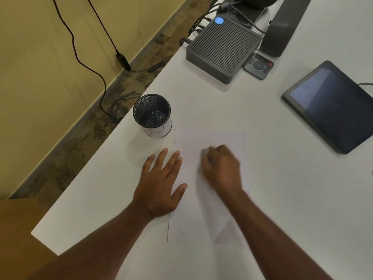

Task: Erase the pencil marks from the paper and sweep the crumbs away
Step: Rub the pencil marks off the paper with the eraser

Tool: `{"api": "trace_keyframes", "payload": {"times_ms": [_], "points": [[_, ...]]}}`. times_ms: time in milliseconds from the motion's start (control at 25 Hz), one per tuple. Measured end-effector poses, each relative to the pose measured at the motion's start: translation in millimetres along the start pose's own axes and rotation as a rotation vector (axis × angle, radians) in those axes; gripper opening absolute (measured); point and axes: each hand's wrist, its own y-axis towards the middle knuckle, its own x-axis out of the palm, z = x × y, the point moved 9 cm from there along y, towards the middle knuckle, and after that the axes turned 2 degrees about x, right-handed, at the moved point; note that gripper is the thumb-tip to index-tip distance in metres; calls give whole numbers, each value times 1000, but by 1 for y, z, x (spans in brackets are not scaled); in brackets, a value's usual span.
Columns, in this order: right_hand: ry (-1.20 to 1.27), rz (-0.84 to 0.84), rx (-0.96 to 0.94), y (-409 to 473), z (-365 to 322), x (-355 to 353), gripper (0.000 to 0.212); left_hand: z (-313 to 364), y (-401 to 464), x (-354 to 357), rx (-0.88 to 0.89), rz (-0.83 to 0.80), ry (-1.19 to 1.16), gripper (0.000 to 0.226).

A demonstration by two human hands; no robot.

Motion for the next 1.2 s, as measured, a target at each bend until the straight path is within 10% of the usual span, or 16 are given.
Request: {"api": "trace_keyframes", "payload": {"times_ms": [240,400,560,720,880,1080,1200], "points": [[-22,-96,-127,-30,-28,16,16,1,0,-1,4,0,-12,73],[-26,122,179,14,33,-26,23,-1,2,0,-18,-13,-18,74],[-13,-84,-101,-31,-20,11,15,1,0,-1,3,6,-25,73],[-29,179,243,9,47,-36,23,-1,1,0,-16,2,-19,73],[-29,-18,-60,-40,-17,9,16,0,0,0,-2,3,-24,73],[-54,192,266,11,63,-51,27,0,1,0,-15,8,-19,73],[-38,-4,2,-31,-3,-3,19,0,0,-1,-4,1,-13,74]]}}
